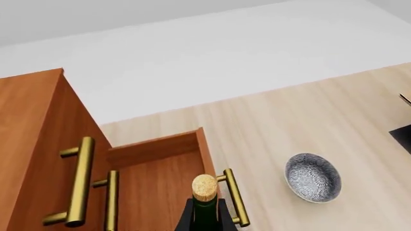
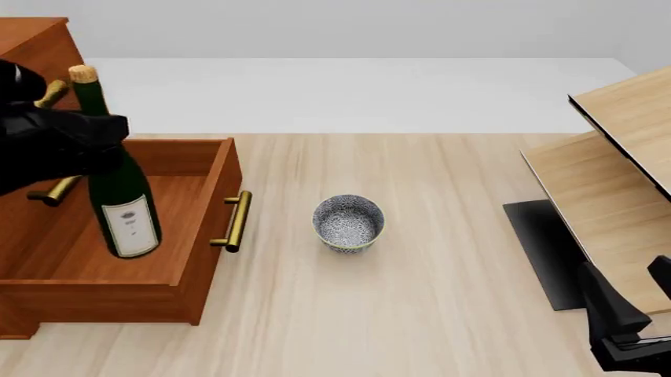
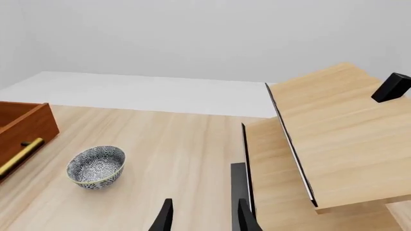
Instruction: Put the wine bottle in the bottom drawer of the cabinet.
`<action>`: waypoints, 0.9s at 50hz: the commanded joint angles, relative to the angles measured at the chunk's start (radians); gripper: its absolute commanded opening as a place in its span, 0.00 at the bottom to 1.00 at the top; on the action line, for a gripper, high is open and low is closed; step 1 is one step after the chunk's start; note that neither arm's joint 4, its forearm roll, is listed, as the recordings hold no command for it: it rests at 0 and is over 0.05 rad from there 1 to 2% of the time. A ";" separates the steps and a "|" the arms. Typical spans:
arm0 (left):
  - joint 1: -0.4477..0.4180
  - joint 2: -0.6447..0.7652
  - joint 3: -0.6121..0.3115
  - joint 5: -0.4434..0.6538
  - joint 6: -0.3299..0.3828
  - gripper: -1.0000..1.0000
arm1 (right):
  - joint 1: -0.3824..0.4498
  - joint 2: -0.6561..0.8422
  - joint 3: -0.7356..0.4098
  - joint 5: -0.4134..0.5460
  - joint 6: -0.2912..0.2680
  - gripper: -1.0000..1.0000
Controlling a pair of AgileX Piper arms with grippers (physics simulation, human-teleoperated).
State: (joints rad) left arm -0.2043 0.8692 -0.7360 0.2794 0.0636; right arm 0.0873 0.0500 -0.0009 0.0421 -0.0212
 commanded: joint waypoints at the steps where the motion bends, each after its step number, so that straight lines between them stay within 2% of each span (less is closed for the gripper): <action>1: 0.009 0.044 0.011 -0.114 -0.052 0.00 | 0.000 -0.001 0.000 0.001 0.000 1.00; 13: 0.029 0.092 0.019 -0.158 -0.060 0.00 | -0.002 0.001 0.000 0.000 -0.001 1.00; 20: 0.039 0.109 0.030 -0.174 -0.041 0.00 | -0.002 0.002 0.000 0.000 -0.001 1.00; 33: 0.045 0.126 0.055 -0.207 -0.070 0.00 | -0.003 0.006 0.000 -0.002 -0.002 1.00; 35: 0.050 0.129 0.064 -0.215 -0.042 0.00 | -0.003 0.014 0.000 -0.008 -0.004 1.00; 36: 0.047 0.128 0.065 -0.215 -0.052 0.00 | -0.003 0.016 0.000 -0.010 -0.004 1.00; 37: 0.037 0.128 0.064 -0.215 -0.095 0.00 | -0.003 0.016 0.000 -0.011 -0.004 1.00; 40: 0.050 0.148 0.069 -0.234 -0.066 0.00 | -0.003 0.012 0.000 -0.007 -0.004 1.00; 45: 0.054 0.152 0.072 -0.241 -0.055 0.00 | -0.003 0.007 0.000 -0.003 -0.004 1.00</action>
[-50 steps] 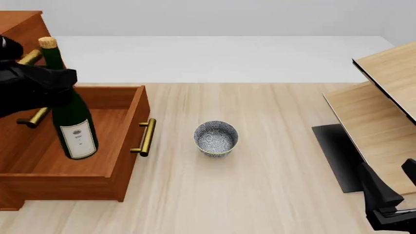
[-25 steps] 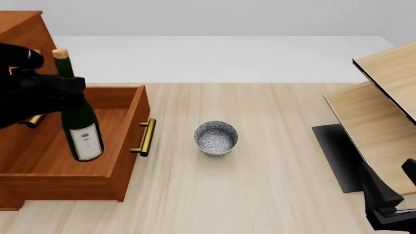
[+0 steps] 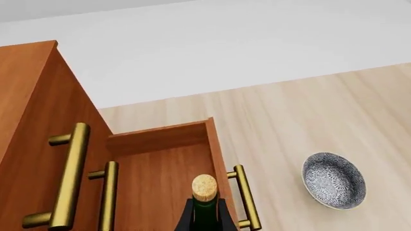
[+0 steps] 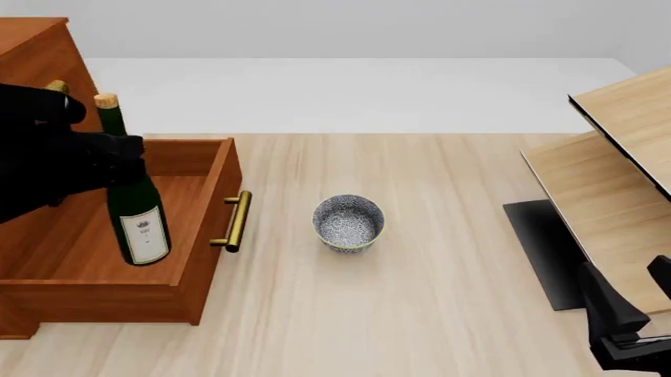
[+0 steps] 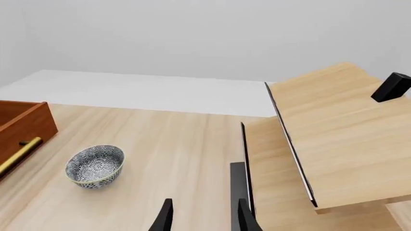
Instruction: Put the wine bottle in the bottom drawer of the cabinet.
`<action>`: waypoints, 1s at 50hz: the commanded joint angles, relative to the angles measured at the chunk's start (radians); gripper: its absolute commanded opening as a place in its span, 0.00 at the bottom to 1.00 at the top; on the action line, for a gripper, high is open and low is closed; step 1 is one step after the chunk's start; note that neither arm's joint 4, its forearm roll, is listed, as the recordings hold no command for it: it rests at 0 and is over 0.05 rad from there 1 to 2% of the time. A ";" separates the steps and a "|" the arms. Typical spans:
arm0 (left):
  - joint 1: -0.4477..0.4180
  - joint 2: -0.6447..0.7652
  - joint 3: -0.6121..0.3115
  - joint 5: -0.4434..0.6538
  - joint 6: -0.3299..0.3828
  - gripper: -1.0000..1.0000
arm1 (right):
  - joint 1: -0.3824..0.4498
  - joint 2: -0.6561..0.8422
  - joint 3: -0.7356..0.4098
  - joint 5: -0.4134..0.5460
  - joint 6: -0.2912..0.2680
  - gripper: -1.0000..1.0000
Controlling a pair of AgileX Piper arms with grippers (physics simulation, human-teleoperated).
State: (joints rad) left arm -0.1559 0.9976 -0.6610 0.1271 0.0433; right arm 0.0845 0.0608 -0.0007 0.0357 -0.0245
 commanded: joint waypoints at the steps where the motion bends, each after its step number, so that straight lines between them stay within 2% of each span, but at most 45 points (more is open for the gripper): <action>1: 0.004 0.025 -0.003 -0.089 -0.047 0.00 | 0.000 -0.005 0.000 0.004 -0.002 1.00; 50: 0.001 0.118 0.089 -0.223 -0.085 0.00 | 0.000 -0.012 0.000 0.009 -0.003 1.00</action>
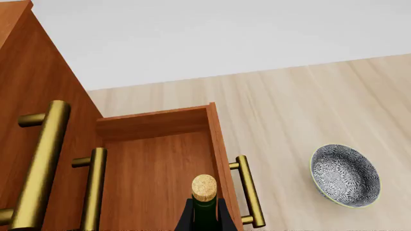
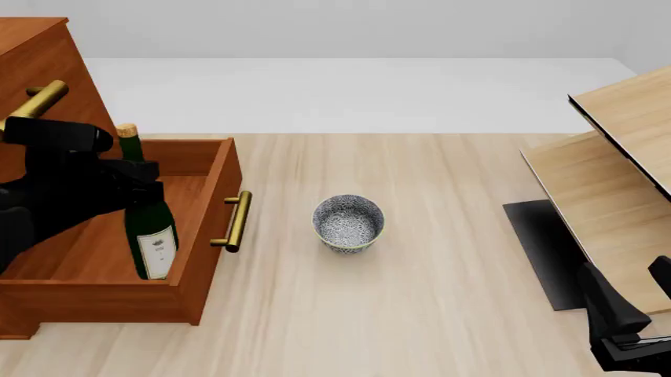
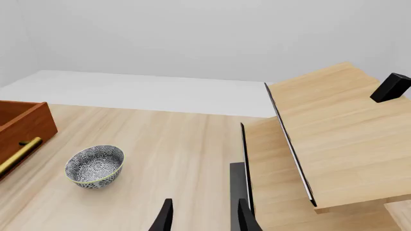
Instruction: Put the wine bottle in the bottom drawer of the cabinet.
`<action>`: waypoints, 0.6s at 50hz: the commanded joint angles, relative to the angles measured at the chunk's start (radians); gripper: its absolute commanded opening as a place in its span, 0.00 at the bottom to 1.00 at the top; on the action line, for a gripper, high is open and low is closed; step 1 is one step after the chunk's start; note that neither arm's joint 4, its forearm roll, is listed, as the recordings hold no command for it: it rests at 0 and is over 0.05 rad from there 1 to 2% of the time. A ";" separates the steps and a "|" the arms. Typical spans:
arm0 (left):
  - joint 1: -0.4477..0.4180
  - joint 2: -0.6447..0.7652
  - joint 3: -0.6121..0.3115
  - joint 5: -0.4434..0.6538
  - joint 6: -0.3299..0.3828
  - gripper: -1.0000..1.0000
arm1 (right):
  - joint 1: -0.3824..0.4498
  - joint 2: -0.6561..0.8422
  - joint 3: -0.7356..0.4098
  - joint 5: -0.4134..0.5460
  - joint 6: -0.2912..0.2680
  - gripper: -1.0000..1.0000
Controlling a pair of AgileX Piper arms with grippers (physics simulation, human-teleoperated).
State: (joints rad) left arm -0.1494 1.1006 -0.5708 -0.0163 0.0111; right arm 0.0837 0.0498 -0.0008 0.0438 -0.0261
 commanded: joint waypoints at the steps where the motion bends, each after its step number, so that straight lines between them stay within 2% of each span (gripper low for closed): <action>1: -0.007 0.013 -0.001 -0.079 -0.050 0.00 | 0.000 -0.001 0.000 0.001 0.000 1.00; 8: -0.011 0.006 -0.002 -0.063 -0.058 0.00 | 0.000 0.001 0.000 0.000 -0.001 1.00; 13: -0.026 0.011 0.009 -0.060 -0.107 0.00 | 0.001 -0.002 0.000 0.002 -0.002 1.00; 16: -0.013 0.010 0.015 -0.067 -0.085 0.00 | 0.001 -0.004 0.000 0.004 -0.002 1.00; 24: -0.003 0.031 0.034 -0.081 -0.081 0.00 | 0.001 -0.001 0.000 0.002 -0.003 1.00; 26: -0.012 0.029 0.037 -0.083 -0.106 0.00 | 0.002 0.003 0.000 -0.001 -0.005 1.00; 29: -0.003 0.043 0.042 -0.091 -0.089 0.00 | 0.002 0.005 0.000 -0.003 -0.004 1.00; 30: -0.006 0.053 0.043 -0.093 -0.109 0.00 | 0.001 0.008 0.000 -0.005 -0.004 1.00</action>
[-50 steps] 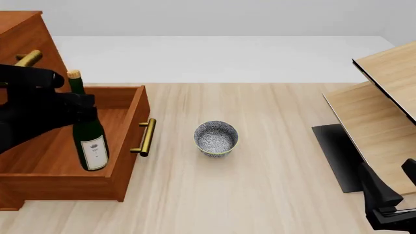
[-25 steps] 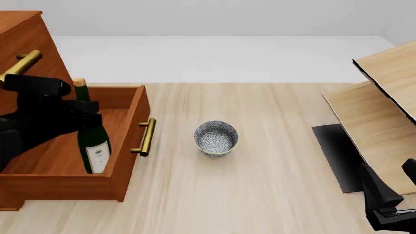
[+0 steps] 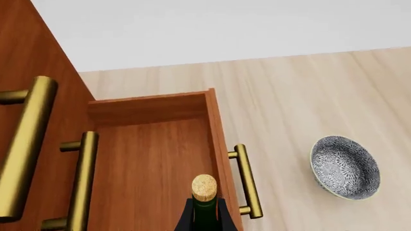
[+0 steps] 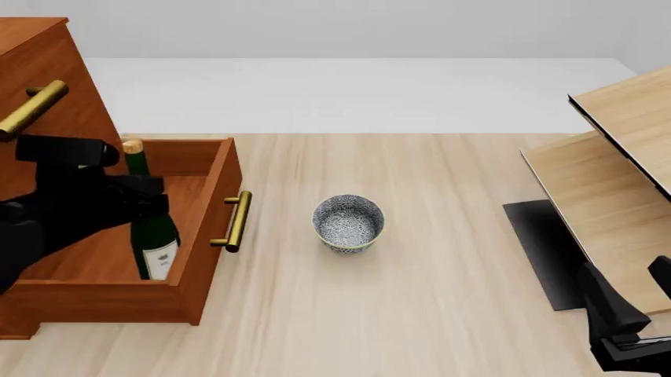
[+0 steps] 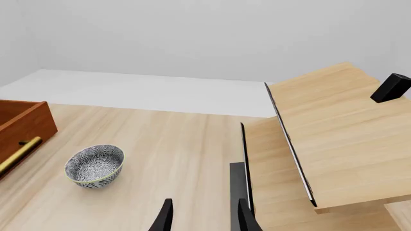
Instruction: Put the wine bottle in the bottom drawer of the cabinet.
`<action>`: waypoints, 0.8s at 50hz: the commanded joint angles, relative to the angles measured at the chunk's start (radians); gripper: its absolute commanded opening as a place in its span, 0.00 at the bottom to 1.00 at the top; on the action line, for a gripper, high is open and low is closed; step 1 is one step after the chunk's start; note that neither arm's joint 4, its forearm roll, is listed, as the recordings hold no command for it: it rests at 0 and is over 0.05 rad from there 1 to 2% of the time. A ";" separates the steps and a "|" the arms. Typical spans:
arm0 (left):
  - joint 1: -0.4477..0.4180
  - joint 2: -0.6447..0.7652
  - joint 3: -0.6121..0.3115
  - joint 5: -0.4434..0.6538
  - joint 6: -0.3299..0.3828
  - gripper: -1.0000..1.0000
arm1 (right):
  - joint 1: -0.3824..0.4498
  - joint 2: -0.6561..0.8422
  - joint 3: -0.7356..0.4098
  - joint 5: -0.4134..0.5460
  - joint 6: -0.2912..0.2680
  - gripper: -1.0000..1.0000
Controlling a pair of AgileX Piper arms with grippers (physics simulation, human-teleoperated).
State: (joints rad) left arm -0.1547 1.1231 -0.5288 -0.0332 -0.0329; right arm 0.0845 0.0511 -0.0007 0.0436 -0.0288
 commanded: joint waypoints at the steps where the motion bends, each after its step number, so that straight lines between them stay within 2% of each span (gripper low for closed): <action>1: 0.007 0.042 -0.001 -0.077 -0.061 0.00 | 0.000 0.006 0.000 -0.004 -0.001 1.00; 13: -0.004 0.081 -0.008 -0.091 -0.073 0.00 | 0.000 0.008 0.000 -0.006 -0.002 1.00; 19: -0.003 0.136 -0.015 -0.109 -0.147 0.00 | -0.001 0.006 0.000 -0.005 -0.001 1.00; 30: -0.002 0.209 -0.028 -0.148 -0.158 0.00 | 0.000 0.002 0.000 -0.002 -0.001 1.00; 35: 0.006 0.256 -0.040 -0.167 -0.142 0.00 | 0.000 0.004 0.000 -0.002 -0.001 1.00; 40: 0.007 0.302 -0.058 -0.179 -0.162 0.00 | -0.001 0.002 0.000 -0.002 0.001 1.00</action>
State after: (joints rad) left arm -0.1461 1.3069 -0.6051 -0.1412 -0.1296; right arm 0.0837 0.0556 -0.0007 0.0401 -0.0293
